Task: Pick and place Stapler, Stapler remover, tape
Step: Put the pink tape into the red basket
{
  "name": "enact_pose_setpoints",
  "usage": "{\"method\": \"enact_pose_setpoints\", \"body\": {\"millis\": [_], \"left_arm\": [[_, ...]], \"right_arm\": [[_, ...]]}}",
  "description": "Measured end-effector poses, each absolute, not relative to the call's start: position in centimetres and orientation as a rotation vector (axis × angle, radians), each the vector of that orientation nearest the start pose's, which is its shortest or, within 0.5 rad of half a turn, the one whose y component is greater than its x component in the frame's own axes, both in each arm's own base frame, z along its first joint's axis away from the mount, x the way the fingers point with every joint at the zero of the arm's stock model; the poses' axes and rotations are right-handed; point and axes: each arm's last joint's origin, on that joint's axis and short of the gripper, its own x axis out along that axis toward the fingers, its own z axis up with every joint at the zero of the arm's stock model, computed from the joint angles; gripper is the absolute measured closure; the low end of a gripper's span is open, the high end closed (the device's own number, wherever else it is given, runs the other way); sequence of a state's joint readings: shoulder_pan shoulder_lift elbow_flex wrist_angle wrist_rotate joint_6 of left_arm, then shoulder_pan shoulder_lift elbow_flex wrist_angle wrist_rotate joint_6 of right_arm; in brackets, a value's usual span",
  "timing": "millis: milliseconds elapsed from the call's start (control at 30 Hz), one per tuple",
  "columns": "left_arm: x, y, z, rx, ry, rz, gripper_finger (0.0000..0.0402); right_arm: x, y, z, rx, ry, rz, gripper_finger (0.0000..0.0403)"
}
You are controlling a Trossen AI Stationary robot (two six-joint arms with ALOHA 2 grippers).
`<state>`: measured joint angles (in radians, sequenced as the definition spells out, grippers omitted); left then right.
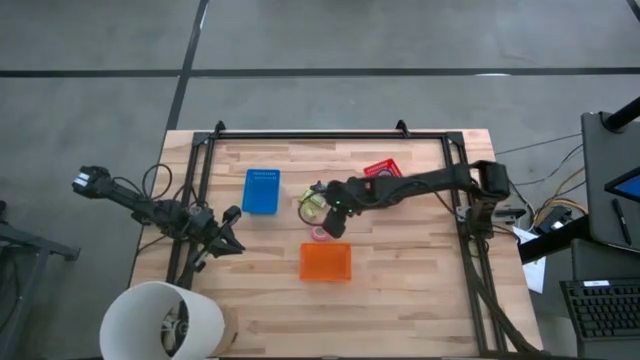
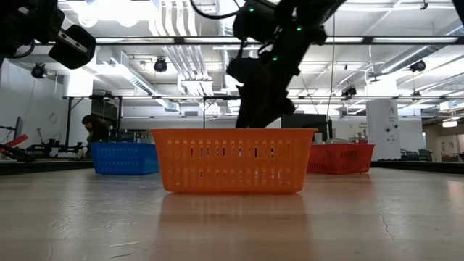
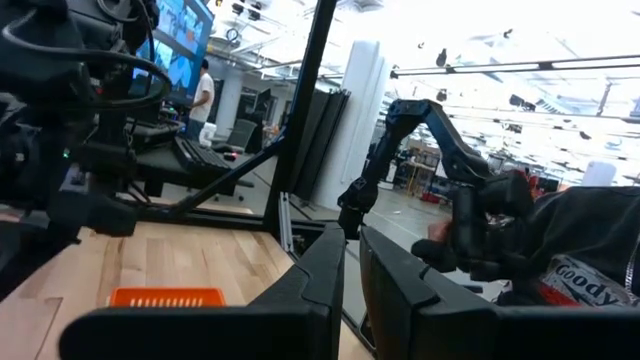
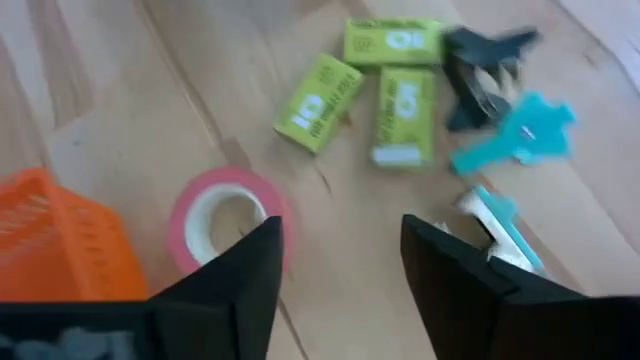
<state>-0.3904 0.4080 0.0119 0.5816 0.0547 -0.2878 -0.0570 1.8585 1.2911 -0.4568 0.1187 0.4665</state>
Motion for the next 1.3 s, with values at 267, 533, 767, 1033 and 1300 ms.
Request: {"method": "enact_pose_setpoints", "body": {"millis": [267, 533, 767, 1033, 1300], "left_arm": [[11.2, -4.8, 18.7, -0.313, -0.119, -0.468, 0.0362], [11.2, -4.8, 18.7, -0.313, -0.119, -0.468, 0.0362], [11.2, -4.8, 18.7, -0.313, -0.119, -0.468, 0.0362], [11.2, -4.8, 18.7, -0.313, -0.119, -0.468, 0.0362], [11.2, -4.8, 18.7, -0.313, -0.119, -0.467, 0.0362]], "right_arm": [[40.3, -2.3, 18.1, 0.374, 0.997, -0.356, 0.0193], [41.0, -1.9, 15.9, 0.402, 1.061, -0.322, 0.0193], [41.0, -1.4, 15.9, 0.394, 1.057, -0.317, 0.0199], [41.3, -1.1, 14.0, 0.397, 1.095, -0.328, 0.0213], [41.5, -1.2, 13.5, 0.397, 1.099, -0.327, 0.0236]]}}
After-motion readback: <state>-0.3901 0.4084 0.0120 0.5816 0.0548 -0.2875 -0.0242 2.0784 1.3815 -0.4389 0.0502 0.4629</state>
